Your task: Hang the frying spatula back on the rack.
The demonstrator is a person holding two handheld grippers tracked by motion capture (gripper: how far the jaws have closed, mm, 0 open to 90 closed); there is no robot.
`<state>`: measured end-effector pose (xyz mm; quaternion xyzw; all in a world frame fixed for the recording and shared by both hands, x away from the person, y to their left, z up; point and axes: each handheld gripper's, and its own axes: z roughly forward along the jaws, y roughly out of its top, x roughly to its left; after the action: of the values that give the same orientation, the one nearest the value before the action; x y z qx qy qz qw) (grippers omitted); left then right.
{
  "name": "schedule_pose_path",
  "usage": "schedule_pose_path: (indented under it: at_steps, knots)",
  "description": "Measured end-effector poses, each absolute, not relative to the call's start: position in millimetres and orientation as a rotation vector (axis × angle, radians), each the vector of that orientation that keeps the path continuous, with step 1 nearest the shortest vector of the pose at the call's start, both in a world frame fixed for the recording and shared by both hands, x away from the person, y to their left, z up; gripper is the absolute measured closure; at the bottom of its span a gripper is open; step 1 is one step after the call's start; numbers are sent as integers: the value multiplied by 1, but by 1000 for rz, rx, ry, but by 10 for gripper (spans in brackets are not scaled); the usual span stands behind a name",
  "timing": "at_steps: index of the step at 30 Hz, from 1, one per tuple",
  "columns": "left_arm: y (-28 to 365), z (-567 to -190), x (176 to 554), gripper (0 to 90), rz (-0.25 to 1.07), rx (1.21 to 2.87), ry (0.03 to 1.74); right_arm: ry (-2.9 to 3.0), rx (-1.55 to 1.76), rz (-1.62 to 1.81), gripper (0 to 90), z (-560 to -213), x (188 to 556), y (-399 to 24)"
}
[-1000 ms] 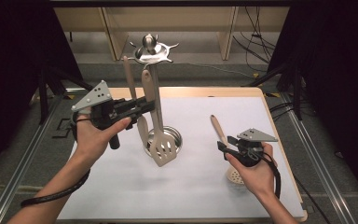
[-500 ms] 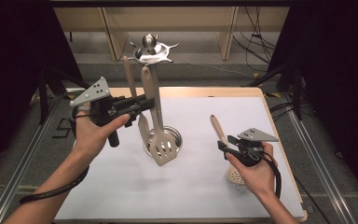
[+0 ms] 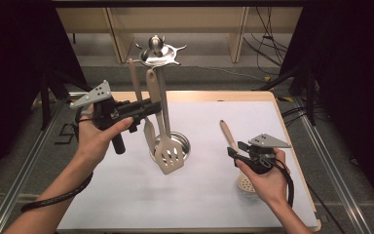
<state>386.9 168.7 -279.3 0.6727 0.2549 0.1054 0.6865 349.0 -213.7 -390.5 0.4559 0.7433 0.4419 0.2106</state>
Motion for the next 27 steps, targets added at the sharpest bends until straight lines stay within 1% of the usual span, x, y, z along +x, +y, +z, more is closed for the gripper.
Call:
schedule_pose_path:
  at_steps: [5, 17, 24, 27]
  knots:
    - [171, -281, 388, 728, 225, 1488, 582, 2066, 1229, 1230, 550, -392, 350, -215]
    - [175, -285, 390, 707, 178, 1436, 603, 2074, 1256, 1235, 550, -394, 350, -214]
    - [176, -286, 390, 696, 171, 1419, 614, 2074, 1284, 1225, 550, -393, 348, -214]
    - [177, -286, 390, 690, 175, 1415, 616, 2066, 1245, 1214, 550, -393, 349, -215]
